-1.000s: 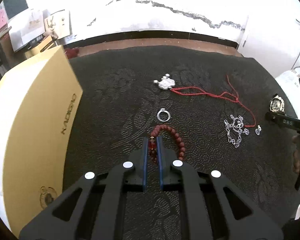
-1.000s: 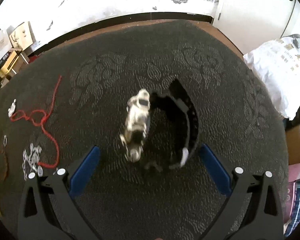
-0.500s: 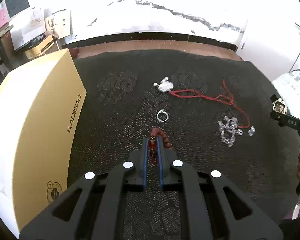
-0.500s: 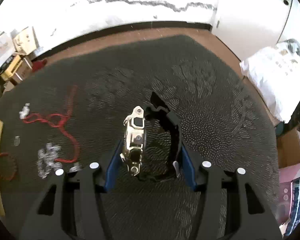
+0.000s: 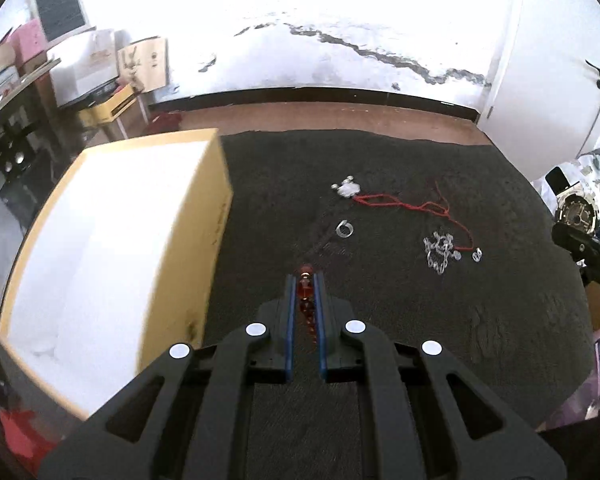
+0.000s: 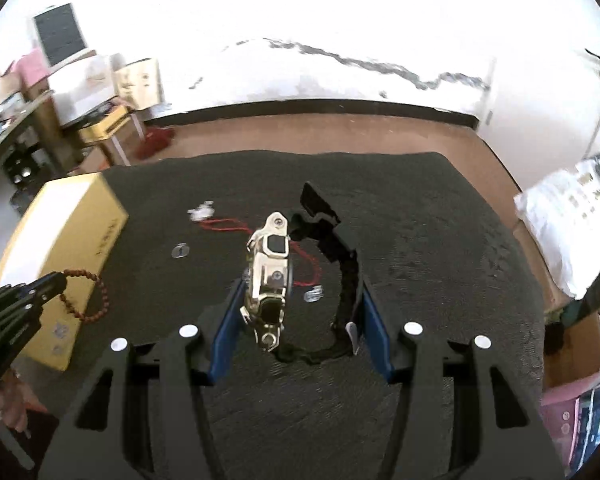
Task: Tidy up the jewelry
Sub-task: 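Carry the bracelet with the left tool into the white box and release it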
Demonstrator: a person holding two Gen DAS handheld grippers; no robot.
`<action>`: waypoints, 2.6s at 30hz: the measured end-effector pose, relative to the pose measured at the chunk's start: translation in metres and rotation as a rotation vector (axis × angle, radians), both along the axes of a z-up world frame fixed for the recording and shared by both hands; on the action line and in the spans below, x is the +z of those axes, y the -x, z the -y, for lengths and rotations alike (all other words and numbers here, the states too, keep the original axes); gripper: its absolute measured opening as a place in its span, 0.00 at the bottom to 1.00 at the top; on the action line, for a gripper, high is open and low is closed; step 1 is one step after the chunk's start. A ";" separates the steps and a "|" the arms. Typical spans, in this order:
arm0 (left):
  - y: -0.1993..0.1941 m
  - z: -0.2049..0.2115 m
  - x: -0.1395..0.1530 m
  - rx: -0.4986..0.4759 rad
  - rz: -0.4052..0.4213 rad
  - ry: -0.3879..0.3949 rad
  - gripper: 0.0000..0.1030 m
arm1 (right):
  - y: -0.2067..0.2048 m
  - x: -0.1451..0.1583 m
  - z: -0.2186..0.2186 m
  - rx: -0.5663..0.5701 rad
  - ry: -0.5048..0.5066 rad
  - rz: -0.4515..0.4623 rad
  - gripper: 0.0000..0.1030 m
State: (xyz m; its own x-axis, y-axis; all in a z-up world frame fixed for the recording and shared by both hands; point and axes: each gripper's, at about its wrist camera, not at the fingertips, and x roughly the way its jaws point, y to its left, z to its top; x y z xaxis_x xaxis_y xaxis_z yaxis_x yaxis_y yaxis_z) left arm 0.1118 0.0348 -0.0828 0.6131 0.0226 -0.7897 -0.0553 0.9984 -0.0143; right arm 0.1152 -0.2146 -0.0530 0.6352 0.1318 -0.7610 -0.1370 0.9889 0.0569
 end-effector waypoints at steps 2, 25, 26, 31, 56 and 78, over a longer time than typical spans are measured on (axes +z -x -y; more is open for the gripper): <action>0.012 -0.010 0.011 0.017 0.005 -0.005 0.08 | 0.010 0.003 -0.011 0.023 -0.001 -0.001 0.52; 0.078 -0.149 0.066 0.162 0.013 0.008 0.08 | 0.084 0.080 -0.243 0.343 0.029 0.024 0.52; 0.077 -0.157 0.063 0.174 0.009 0.016 0.08 | 0.082 0.080 -0.251 0.352 0.031 0.022 0.52; 0.068 -0.187 0.049 0.231 -0.003 0.031 0.08 | 0.069 0.072 -0.292 0.393 0.047 -0.001 0.52; 0.024 -0.234 -0.044 0.271 -0.073 0.097 0.08 | 0.025 0.024 -0.352 0.373 0.162 -0.073 0.52; 0.038 -0.242 -0.015 0.249 -0.026 0.072 0.90 | 0.016 0.041 -0.364 0.342 0.119 -0.086 0.53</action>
